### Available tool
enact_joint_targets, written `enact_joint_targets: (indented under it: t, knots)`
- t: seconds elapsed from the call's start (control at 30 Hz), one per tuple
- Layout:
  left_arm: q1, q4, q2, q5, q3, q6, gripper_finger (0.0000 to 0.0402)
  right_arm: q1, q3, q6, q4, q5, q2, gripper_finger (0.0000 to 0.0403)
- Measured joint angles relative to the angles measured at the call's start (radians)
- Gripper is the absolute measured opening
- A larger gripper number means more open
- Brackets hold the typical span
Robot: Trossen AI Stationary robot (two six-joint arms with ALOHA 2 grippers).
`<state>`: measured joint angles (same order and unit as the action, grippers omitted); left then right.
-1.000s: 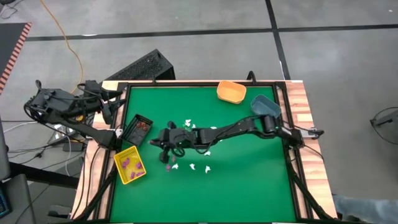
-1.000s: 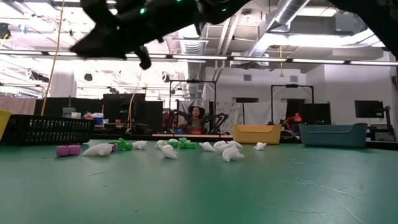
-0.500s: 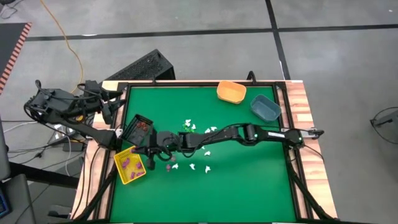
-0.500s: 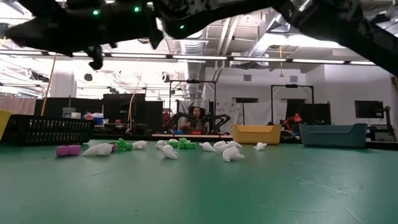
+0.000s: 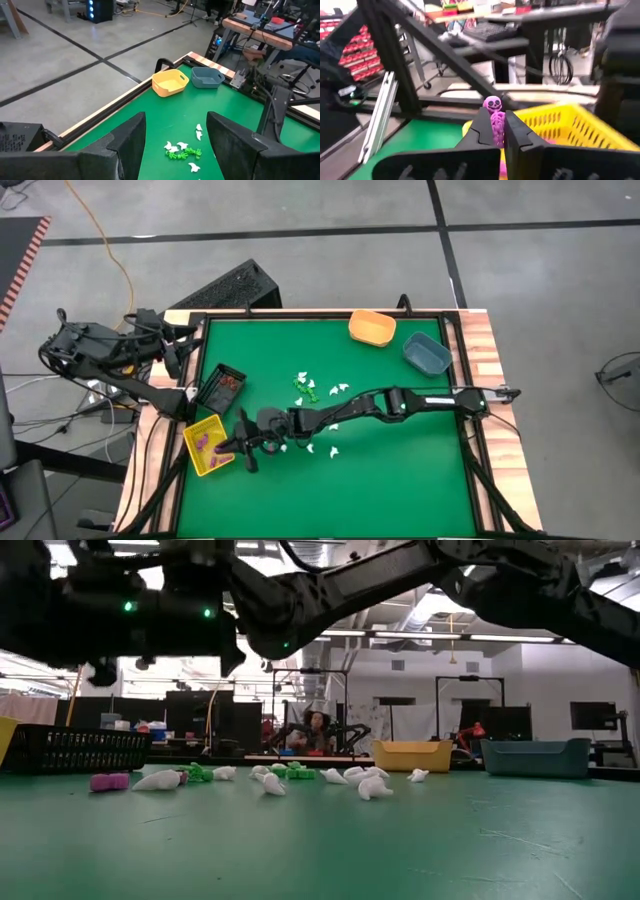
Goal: Sort Halloween decoration
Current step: Put the pink skeleton toy into the yellow bin
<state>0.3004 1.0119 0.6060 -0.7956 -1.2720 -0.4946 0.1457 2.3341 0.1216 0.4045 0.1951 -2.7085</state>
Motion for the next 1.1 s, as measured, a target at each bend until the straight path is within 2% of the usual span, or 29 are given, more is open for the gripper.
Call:
enact_joint_targets:
  t: [0.23, 0.6, 0.93, 1.1]
  knots:
    - [0.0, 0.0, 0.0, -0.002, 0.0, -0.008, 0.0199, 0.005, 0.002, -0.05, -0.051, -0.005, 0.001, 0.0013]
    - [0.0, 0.0, 0.0, -0.001, 0.0, -0.022, 0.0199, 0.002, 0.002, -0.044, -0.056, -0.011, 0.001, 0.0071]
    - [0.0, 0.0, 0.0, -0.001, 0.0, -0.022, 0.0199, 0.002, 0.002, -0.03, -0.085, -0.017, 0.001, 0.0098]
    - [0.0, 0.0, 0.0, -0.001, 0.0, -0.022, 0.0199, 0.001, 0.009, -0.017, -0.086, -0.068, 0.002, 0.0112]
